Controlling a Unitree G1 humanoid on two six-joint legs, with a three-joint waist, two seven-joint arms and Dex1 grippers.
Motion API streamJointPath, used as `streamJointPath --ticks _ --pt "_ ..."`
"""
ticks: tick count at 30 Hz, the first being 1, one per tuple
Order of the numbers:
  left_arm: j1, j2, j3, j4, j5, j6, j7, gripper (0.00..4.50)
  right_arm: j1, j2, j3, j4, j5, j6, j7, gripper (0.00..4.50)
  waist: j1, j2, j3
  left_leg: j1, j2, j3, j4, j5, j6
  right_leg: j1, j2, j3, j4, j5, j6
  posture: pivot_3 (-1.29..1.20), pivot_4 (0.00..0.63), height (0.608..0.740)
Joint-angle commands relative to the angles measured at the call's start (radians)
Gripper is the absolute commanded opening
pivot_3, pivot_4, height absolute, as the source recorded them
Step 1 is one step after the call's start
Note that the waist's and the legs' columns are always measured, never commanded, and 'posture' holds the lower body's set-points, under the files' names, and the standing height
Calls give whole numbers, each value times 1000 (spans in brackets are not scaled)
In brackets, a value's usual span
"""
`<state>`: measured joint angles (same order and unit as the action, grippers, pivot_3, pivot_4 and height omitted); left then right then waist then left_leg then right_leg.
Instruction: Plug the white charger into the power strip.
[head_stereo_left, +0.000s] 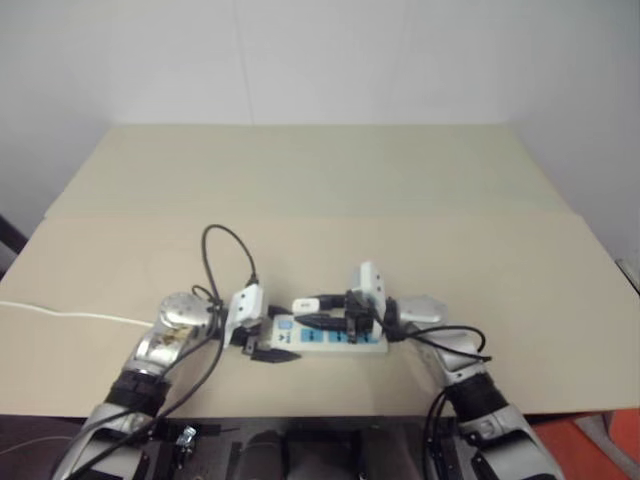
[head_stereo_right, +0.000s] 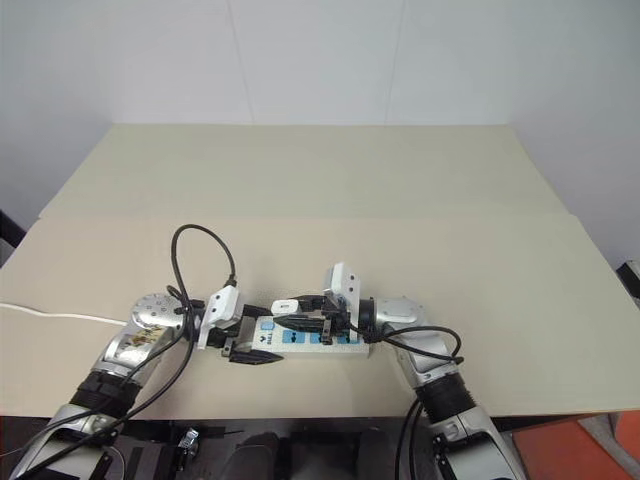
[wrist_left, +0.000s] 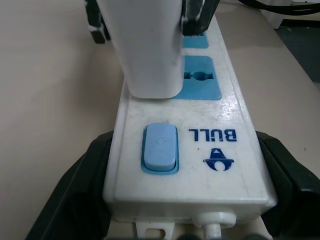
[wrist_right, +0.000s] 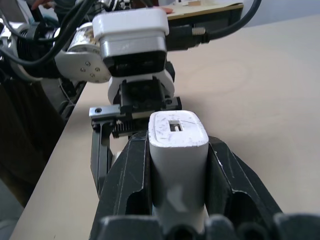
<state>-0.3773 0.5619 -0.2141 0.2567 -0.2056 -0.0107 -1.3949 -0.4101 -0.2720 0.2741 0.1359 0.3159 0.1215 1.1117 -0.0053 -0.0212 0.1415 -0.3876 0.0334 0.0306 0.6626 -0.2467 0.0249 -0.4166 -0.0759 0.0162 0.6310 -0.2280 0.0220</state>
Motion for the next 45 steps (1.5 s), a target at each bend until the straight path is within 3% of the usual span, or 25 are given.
streamJointPath --ticks 1,17,28,45 --pt "10 24 10 12 -1 2 -2 3336 35 -72 -21 53 -44 -7 2 1116 1 0 0 0 0 0 0 0 0 1 0 0 0 0 0 0 150 740" --pt "13 39 10 9 -3 1 4 3336 53 -132 5 115 -61 -36 18 1116 2 0 0 9 0 -1 0 0 0 11 0 -2 -3 0 0 0 150 740" --pt "10 40 9 5 -5 6 10 3336 -34 -76 74 201 -89 -54 9 1116 -7 -3 -2 15 1 -1 -1 0 0 15 0 -1 -2 -1 0 0 150 740" --pt "22 58 14 -13 -9 15 19 3336 35 -136 83 209 -107 -70 20 1116 -8 -4 -5 17 1 0 -2 0 0 15 0 0 -2 -1 0 0 150 740"
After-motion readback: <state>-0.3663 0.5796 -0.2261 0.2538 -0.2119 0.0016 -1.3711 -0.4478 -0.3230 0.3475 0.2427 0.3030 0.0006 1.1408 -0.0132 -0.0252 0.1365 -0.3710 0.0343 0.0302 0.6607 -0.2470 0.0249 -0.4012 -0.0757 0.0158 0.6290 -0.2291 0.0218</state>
